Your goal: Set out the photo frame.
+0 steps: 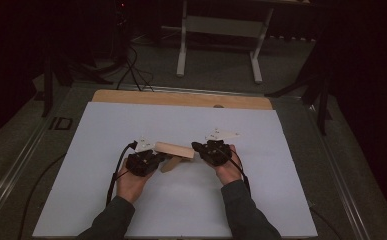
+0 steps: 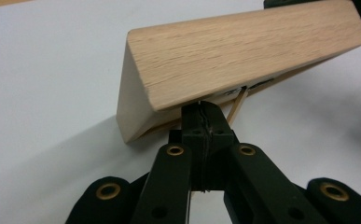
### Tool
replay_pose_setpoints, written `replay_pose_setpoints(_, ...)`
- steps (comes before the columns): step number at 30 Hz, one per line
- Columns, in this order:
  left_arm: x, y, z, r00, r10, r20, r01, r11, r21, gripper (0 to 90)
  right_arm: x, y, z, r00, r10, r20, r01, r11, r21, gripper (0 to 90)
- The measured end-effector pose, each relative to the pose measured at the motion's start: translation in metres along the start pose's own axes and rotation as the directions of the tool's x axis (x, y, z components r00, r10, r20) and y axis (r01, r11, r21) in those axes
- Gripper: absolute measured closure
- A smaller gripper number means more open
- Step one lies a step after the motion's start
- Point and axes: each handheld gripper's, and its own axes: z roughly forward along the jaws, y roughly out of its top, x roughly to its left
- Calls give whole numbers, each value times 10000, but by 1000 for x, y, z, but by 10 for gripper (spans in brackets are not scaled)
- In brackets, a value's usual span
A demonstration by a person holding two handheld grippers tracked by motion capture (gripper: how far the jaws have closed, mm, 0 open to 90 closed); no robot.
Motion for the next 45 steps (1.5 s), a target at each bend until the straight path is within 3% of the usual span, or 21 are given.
replay_pose_setpoints(32,-17,7,4,9989,333,340,-329,9994,-112,893,5,-5,-5,9996,-267,-45,268,9996,92,889)
replay_pose_setpoints(45,-17,7,6,9987,367,340,-365,9993,-76,894,1,-5,1,9999,-11,-153,14,9999,164,893)
